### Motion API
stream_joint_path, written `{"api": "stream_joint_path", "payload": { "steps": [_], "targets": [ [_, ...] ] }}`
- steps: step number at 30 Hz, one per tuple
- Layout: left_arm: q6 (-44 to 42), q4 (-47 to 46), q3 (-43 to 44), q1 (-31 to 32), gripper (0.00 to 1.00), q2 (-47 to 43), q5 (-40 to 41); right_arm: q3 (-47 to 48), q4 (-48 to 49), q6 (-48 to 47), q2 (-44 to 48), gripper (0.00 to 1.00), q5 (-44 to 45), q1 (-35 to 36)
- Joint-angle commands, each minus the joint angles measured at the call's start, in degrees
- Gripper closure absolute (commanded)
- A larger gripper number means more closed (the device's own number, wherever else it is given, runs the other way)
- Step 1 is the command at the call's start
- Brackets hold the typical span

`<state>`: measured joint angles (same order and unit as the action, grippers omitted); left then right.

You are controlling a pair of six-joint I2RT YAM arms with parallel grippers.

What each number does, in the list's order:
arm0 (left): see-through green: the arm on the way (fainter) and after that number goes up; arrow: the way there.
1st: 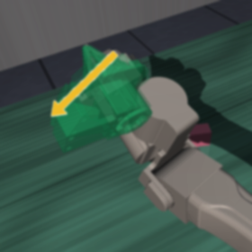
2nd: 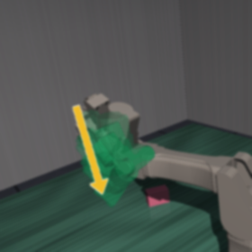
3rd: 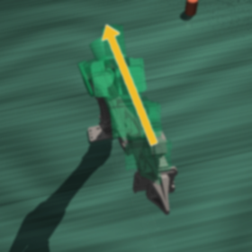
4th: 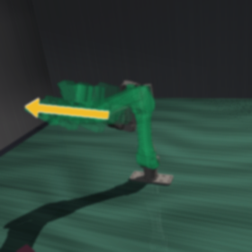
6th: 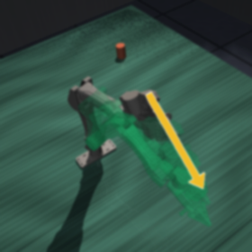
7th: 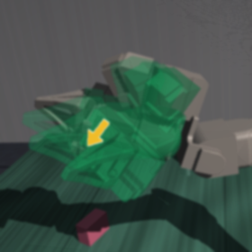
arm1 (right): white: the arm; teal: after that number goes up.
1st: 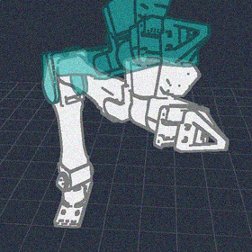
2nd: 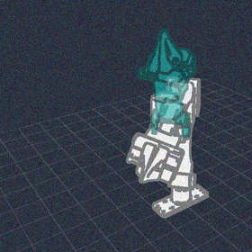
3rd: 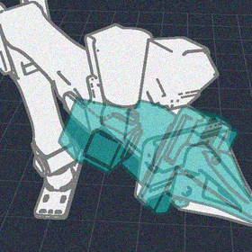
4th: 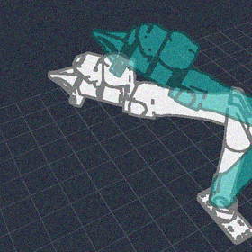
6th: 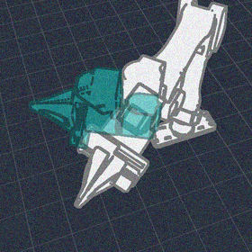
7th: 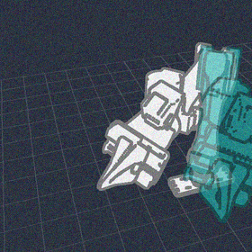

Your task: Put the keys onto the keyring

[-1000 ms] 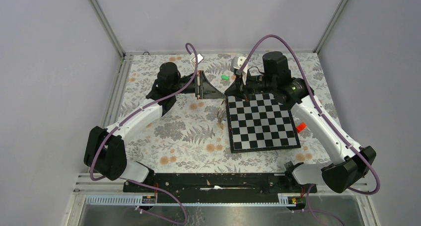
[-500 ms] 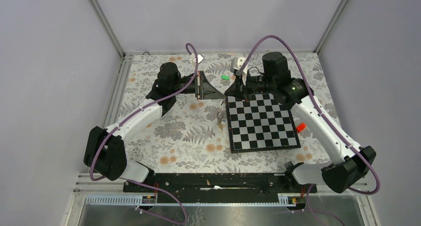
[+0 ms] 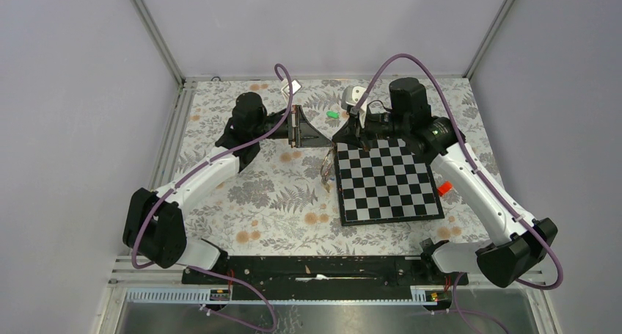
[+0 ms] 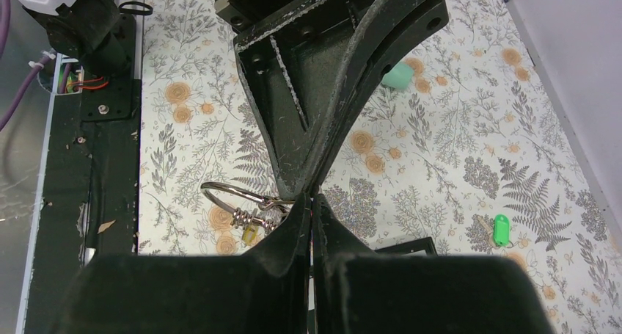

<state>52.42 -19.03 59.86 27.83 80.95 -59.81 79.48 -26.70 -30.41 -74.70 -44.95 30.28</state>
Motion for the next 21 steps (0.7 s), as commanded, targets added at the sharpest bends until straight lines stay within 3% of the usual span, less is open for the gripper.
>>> {"api": "stream_joint_path", "payload": {
  "steps": [1, 21],
  "targets": [
    [-0.1, -2.4, 1.3, 1.6, 1.0, -3.4, -5.8, -0.2, 3.2, -1.8, 0.4, 1.0, 2.3, -0.3],
    [-2.0, -0.8, 1.6, 1.6, 1.0, -3.6, -5.4, -0.4, 4.2, 0.0, 0.0, 1.0, 2.2, -0.3]
  ]
}}
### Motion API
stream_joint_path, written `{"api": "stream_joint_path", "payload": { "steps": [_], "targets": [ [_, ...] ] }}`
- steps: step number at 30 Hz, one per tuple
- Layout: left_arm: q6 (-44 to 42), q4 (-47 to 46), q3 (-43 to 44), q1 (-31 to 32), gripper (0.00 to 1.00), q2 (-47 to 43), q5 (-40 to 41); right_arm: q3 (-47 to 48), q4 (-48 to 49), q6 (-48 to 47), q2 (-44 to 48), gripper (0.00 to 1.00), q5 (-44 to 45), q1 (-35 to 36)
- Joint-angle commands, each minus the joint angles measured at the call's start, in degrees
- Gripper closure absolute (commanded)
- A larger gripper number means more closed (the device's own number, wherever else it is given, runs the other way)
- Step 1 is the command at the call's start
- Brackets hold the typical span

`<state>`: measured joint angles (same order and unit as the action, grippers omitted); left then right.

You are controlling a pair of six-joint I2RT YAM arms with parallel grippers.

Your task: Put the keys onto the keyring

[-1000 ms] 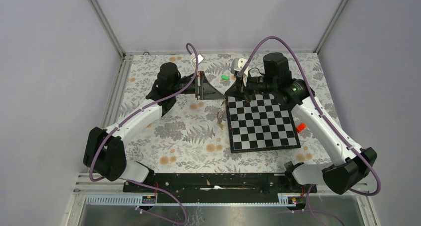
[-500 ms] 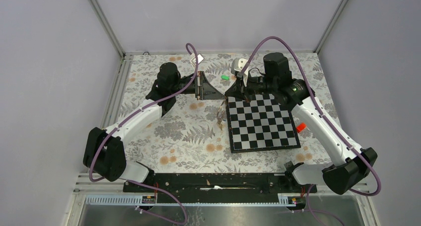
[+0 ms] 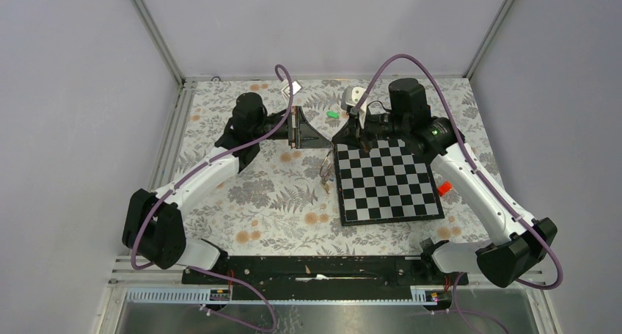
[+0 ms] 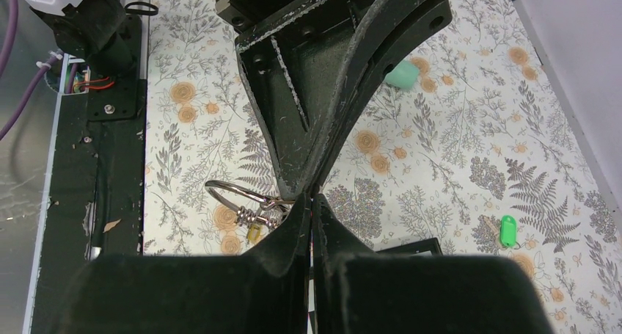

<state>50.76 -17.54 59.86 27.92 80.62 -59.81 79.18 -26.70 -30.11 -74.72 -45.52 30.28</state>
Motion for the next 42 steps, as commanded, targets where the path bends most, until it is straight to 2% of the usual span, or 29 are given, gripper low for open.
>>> {"api": "stream_joint_path", "payload": {
  "steps": [1, 32, 42],
  "targets": [
    [-0.3, -2.3, 1.6, 1.5, 1.0, -3.3, -5.3, 0.0, 4.2, -0.3, 0.0, 1.0, 2.8, -0.4],
    [0.7, -5.0, 0.5, 1.5, 1.0, -4.1, -5.5, -1.3, 4.2, -0.1, 0.5, 1.0, 0.5, -0.7],
    [-1.7, -2.0, 0.7, 1.5, 1.0, -4.1, -4.6, -0.3, 4.3, 0.2, -0.2, 1.0, 1.2, -0.7]
  ]
}}
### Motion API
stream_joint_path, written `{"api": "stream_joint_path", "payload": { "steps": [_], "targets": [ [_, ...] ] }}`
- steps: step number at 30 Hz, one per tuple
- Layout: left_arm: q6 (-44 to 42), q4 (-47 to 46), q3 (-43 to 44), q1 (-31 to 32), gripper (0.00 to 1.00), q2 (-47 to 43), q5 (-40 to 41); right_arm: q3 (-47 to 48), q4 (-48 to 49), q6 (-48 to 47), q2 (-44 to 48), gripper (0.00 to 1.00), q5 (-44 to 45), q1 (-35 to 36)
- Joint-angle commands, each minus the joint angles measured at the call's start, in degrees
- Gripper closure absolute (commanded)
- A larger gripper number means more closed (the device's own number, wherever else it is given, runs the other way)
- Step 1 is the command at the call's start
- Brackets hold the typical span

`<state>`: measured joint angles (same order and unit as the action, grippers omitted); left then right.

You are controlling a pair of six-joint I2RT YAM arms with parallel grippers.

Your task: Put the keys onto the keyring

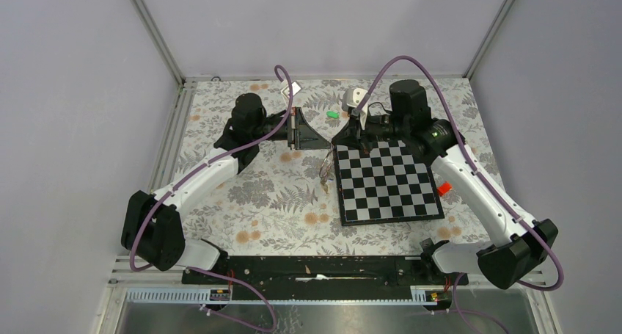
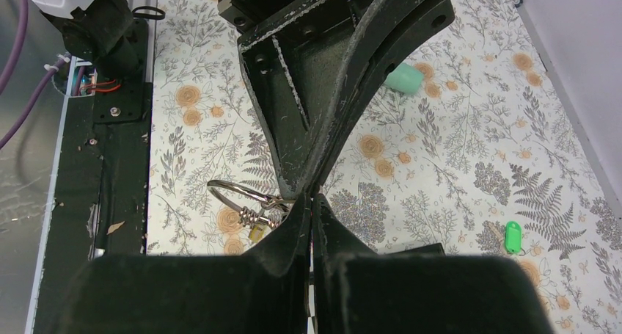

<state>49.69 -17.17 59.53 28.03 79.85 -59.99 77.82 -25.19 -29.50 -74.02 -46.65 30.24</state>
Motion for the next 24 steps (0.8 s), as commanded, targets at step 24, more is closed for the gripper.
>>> {"api": "stream_joint_path", "payload": {
  "steps": [24],
  "targets": [
    [-2.9, 0.3, 1.4, 1.9, 1.0, -3.4, -5.0, 3.4, 1.8, -1.1, -1.9, 1.0, 5.1, -0.6]
  ]
}}
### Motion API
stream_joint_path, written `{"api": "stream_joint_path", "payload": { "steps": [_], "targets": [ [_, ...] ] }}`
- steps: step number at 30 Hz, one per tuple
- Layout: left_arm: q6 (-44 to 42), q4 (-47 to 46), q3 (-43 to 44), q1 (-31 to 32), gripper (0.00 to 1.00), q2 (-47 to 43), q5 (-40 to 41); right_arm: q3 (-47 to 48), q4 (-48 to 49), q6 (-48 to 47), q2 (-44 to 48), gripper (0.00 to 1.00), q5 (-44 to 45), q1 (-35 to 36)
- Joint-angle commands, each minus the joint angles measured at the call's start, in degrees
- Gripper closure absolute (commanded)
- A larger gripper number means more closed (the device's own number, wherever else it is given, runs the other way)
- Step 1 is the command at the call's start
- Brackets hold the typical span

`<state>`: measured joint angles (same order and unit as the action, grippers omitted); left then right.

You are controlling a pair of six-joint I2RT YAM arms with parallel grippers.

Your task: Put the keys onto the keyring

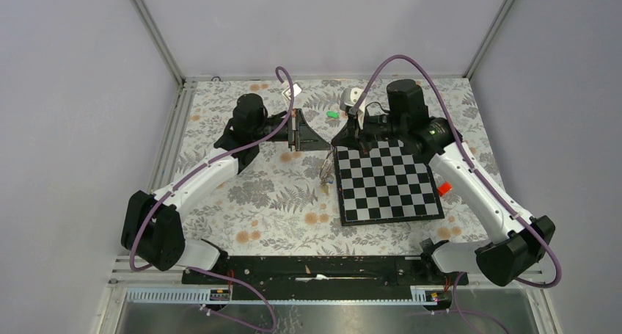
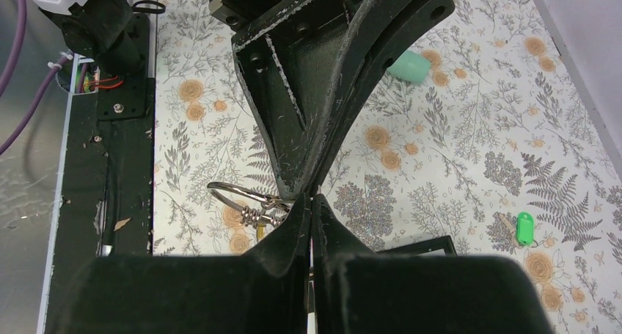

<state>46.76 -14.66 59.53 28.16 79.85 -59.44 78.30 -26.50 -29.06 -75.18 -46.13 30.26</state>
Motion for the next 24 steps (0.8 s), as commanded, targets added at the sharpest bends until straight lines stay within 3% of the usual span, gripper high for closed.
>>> {"api": "stream_joint_path", "payload": {
  "steps": [1, 20, 24],
  "targets": [
    [0.1, -2.3, 1.4, 1.9, 1.0, -3.4, -5.7, 3.0, 3.1, -1.8, -0.7, 1.0, 4.8, -0.6],
    [0.6, -2.7, 1.4, 2.7, 1.0, -3.4, -7.8, 7.2, 0.5, -5.6, -4.4, 1.0, 2.9, -0.7],
    [3.4, -6.2, 0.5, 2.8, 1.0, -3.5, -9.1, 7.3, 0.6, -6.6, -5.1, 1.0, 1.6, -0.6]
  ]
}}
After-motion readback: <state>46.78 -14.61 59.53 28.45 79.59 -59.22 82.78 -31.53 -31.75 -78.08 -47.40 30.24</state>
